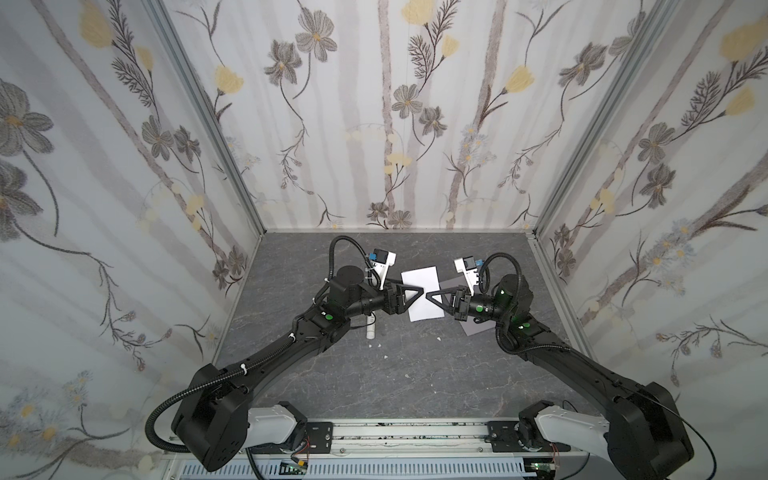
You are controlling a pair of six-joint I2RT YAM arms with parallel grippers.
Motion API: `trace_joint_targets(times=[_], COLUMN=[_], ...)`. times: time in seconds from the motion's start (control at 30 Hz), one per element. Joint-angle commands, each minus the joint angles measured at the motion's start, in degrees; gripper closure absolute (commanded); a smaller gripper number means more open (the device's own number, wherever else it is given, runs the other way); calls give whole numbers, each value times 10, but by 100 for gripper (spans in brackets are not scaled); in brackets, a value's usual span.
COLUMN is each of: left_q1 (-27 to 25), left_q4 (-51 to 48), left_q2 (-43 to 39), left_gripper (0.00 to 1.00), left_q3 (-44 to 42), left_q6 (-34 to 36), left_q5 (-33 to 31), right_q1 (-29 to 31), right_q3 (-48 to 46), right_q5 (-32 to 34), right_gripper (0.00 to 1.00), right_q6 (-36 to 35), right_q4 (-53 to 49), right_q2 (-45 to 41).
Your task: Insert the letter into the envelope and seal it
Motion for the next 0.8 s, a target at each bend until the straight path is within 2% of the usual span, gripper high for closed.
trace_joint_targets(times=[0.0, 0.17, 0.3, 0.47, 0.57, 0.77], left_q1=[1, 0, 1, 4, 6, 8], left_q4=[52, 65, 70, 71, 71, 72], left_q2=[8, 15, 11, 9, 8, 7], left_gripper=[33, 43, 58, 64, 75, 87], left_q3=[9, 11, 10, 10, 10, 11], left_q6=[-13, -22, -28, -38, -42, -49], left_q5=[24, 33, 38, 52, 58, 66], right_q1=[2, 1, 1, 0, 0, -1], right_q3=[2, 6, 10, 13, 14, 16], right_q5=[-17, -23, -19, -13, -11, -7], right_gripper=[100, 100, 100, 100, 100, 100], right_q6=[20, 25, 19, 14, 14, 15], right_q4=[52, 64, 57, 51, 50, 49], right_q2=[7, 13, 14, 16, 15, 14])
